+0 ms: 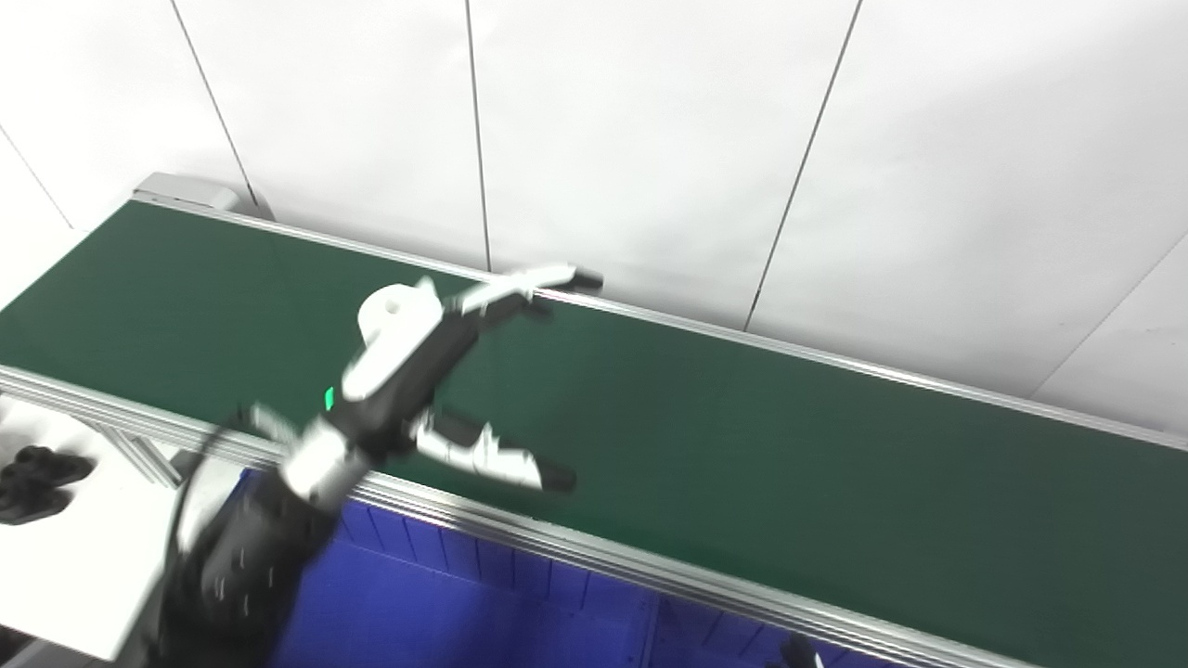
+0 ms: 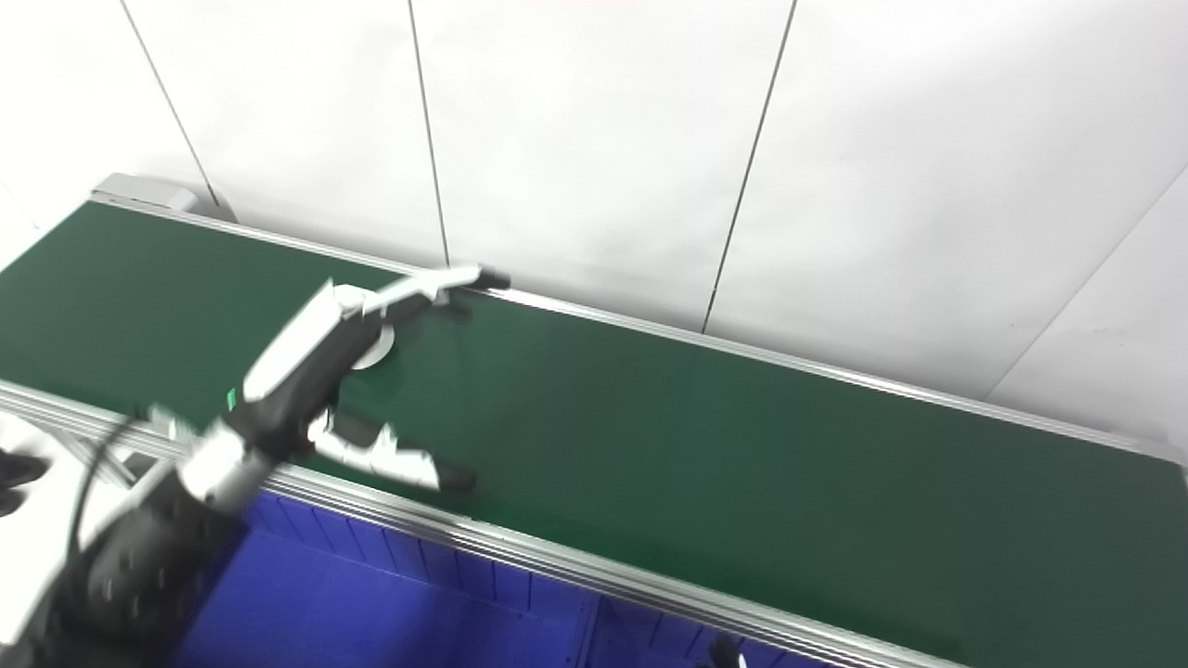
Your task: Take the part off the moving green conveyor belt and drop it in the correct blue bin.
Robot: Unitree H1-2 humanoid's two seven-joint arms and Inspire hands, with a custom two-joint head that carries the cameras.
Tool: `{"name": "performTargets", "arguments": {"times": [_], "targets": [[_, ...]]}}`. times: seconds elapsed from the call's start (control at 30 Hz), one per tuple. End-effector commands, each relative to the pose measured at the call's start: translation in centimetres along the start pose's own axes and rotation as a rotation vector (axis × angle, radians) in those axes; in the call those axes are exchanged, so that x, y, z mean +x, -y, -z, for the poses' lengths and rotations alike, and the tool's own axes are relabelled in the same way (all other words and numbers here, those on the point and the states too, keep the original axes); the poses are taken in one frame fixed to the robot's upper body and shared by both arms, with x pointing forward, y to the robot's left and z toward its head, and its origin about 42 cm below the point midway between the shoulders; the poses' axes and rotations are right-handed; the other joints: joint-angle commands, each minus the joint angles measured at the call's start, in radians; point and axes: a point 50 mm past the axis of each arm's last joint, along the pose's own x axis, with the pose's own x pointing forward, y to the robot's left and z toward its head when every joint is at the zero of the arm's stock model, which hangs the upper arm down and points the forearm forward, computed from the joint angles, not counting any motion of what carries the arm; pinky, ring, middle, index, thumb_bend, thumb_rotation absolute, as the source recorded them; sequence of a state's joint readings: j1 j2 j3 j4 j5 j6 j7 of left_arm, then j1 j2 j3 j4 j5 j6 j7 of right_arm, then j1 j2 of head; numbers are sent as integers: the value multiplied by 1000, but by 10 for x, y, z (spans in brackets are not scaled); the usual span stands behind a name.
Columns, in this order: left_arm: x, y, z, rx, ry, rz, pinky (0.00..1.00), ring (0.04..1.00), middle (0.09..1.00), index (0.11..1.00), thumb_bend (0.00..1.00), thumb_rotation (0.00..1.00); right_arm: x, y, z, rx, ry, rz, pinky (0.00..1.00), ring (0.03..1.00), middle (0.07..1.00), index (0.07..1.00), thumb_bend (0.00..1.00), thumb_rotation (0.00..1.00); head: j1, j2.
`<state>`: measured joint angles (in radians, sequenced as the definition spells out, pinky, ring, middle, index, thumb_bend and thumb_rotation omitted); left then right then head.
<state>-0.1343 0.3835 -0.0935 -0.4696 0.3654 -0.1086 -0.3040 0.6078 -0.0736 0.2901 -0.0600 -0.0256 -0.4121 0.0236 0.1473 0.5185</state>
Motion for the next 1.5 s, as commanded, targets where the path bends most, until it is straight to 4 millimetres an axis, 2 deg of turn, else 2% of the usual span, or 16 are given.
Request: {"name": "performTargets", "arguments": {"times": [0.0,0.13,0.27,0.37,0.5,0.67,0.8,0.97,1.13,1.47], "targets": [[19,-20,13,141,-6,28,743,864,895,853,993,294,-1,-3,-7,8,59,-6,1000,964,978,1000,921,992,2,3],[47,-44,43,357,-28,93,693,833,870,854,1000,242,-2,-2,-7,13,60,-12,1000,969,978,1000,910,990,4,3],[73,-66,78,535,-78,149,726,843,861,851,1000,227,-2,-3,-6,16,58,-10,1000,962,982,1000,912,985,2,3],[84,-73,97,620,-112,192,753,844,857,851,1000,228,-1,-3,-7,15,56,-16,1000,982,980,1000,922,986,6,6],[94,-75,112,675,-170,243,777,858,871,862,1000,230,-1,-2,-8,22,61,-20,1000,964,985,1000,911,979,7,10],[100,-66,142,706,-265,346,799,870,882,885,1000,231,-2,-3,-10,13,62,-16,1000,965,972,1000,903,978,-2,16],[102,-54,156,725,-290,411,827,868,873,874,1000,224,-4,-4,-11,16,63,-23,1000,979,975,1000,891,976,-7,21],[102,-32,175,735,-331,511,808,862,863,865,1000,197,-4,-6,-12,9,68,-23,1000,974,969,1000,895,978,-14,28],[101,-14,184,733,-366,584,812,876,876,868,1000,205,-5,-8,-14,6,73,-20,1000,963,966,1000,902,985,-23,35],[100,17,185,732,-365,684,830,883,882,862,1000,207,-8,-12,-16,9,78,-22,1000,960,965,1000,902,987,-34,40]]}}
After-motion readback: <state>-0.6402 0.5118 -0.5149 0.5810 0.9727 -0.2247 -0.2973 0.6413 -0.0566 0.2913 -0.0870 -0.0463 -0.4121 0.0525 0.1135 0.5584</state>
